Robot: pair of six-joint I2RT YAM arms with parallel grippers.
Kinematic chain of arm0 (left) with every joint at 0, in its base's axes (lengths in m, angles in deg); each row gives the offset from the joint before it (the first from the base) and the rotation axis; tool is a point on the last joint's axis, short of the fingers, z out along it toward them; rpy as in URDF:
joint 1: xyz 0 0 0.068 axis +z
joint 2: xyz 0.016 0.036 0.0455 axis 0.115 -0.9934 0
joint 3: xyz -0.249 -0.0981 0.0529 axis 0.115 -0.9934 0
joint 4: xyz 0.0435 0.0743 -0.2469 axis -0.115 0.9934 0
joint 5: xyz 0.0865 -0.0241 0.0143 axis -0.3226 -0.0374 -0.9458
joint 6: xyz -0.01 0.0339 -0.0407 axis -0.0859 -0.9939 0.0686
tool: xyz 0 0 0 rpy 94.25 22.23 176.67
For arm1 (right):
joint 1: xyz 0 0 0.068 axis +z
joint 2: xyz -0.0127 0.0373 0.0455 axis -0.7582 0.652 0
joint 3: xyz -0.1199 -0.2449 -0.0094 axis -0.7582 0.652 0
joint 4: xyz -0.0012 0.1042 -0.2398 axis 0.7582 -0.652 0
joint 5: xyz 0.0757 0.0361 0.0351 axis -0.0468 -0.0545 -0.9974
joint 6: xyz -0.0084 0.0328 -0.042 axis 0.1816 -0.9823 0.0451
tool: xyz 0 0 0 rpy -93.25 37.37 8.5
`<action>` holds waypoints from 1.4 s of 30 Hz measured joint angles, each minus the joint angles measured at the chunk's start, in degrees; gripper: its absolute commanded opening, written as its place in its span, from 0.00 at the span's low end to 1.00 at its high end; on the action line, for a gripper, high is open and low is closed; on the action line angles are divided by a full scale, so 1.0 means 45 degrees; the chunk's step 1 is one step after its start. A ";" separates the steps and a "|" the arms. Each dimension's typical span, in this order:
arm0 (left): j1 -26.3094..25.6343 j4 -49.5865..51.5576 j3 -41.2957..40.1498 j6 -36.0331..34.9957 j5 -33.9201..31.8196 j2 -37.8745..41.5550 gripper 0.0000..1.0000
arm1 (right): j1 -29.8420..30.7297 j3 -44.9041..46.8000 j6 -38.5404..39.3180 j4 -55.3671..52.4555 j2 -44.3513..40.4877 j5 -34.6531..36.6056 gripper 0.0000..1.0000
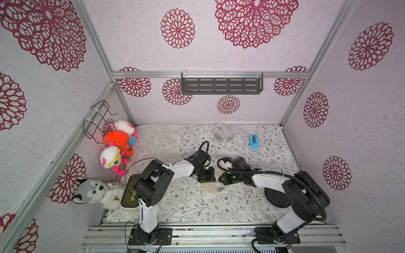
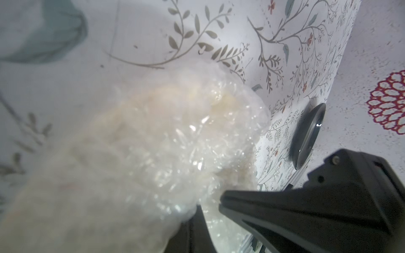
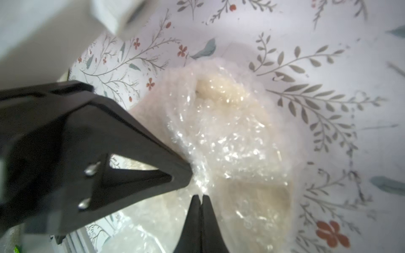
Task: Wrap dinner plates in bubble wrap
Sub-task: Stick the tape on the bubble wrap.
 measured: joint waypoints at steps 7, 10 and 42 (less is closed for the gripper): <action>0.0000 -0.0005 0.0000 0.0005 0.0000 0.0000 0.00 | 0.0539 0.0447 0.0491 0.0525 -0.0772 -0.0311 0.00; 0.0000 -0.0010 -0.0010 0.0005 0.0005 0.0000 0.00 | 0.0724 0.1107 0.0321 0.1039 0.0199 -0.0248 0.00; 0.0000 -0.0131 -0.0087 0.0005 0.0010 0.0015 0.00 | 0.2035 0.2215 0.1103 0.1039 -0.0505 -0.0500 0.00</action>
